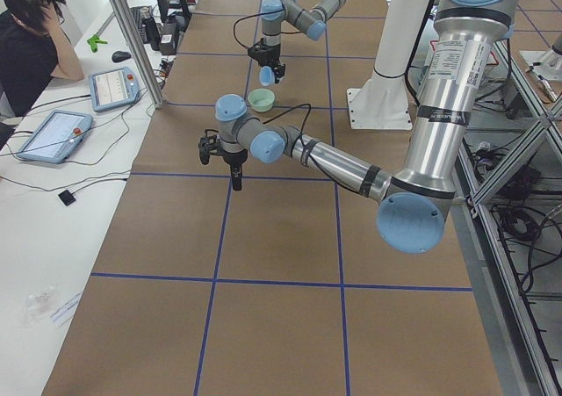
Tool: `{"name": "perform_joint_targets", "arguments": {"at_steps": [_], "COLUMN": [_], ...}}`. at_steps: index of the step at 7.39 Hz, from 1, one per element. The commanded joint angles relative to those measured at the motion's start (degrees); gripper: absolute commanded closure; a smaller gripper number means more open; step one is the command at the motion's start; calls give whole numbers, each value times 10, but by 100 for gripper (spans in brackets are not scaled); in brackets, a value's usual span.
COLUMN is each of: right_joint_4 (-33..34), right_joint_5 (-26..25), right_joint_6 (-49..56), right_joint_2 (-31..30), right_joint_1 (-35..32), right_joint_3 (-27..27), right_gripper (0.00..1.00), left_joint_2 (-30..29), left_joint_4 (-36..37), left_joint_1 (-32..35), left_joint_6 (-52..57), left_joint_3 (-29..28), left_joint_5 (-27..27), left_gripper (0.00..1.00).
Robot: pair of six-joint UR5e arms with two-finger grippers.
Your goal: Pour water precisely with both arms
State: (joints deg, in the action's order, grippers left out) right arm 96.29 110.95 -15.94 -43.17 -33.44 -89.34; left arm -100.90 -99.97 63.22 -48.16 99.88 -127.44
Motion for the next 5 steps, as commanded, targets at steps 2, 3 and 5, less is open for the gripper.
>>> {"name": "perform_joint_targets", "arguments": {"at_steps": [2, 3, 5], "right_joint_4": [43, 66, 121], "right_joint_5": [0, -3, -10], "right_joint_6": [9, 10, 12], "right_joint_2": [19, 25, 45], "right_joint_1": [2, 3, 7], "right_joint_3": [23, 23, 28], "right_gripper": [100, 100, 100], "left_joint_2": [0, 0, 0], "left_joint_4": [-1, -1, -1], "left_joint_1": [10, 10, 12], "left_joint_6": [0, 1, 1], "left_joint_3": [-5, -4, -5], "left_joint_5": [-1, -1, -1], "left_gripper": [0, 0, 0]}}
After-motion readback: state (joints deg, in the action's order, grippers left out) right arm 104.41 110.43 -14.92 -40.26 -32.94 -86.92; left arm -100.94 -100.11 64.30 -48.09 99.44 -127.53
